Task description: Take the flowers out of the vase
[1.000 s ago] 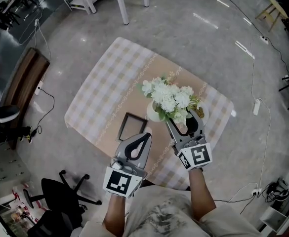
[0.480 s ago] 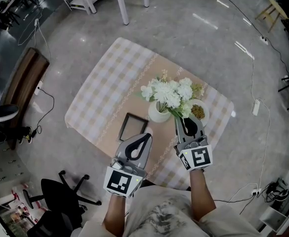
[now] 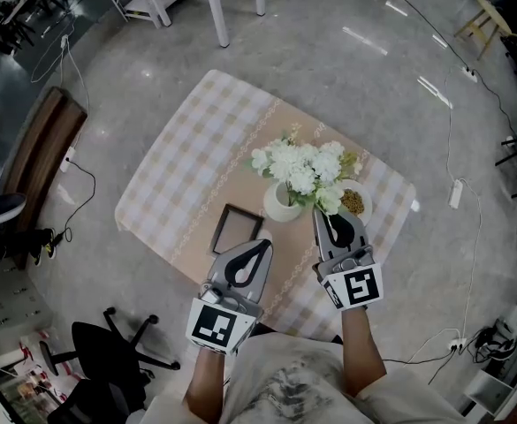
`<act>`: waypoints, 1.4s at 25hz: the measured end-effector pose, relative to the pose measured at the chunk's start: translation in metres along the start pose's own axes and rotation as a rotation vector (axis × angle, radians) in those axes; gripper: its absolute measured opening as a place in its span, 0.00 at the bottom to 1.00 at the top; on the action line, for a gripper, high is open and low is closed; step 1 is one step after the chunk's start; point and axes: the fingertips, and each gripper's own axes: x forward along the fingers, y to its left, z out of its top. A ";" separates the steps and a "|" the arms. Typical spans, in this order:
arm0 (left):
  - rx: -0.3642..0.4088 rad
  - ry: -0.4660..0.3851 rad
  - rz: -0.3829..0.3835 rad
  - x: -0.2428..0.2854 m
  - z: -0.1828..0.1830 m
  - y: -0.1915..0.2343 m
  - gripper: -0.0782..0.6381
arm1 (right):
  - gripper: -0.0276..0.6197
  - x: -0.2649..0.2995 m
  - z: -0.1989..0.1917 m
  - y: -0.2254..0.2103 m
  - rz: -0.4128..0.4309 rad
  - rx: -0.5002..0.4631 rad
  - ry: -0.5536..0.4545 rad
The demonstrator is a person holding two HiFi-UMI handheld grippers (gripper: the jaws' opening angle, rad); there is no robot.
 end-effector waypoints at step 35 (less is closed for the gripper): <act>0.039 -0.101 -0.024 -0.006 0.044 -0.015 0.12 | 0.07 -0.017 0.083 0.023 0.075 -0.120 -0.148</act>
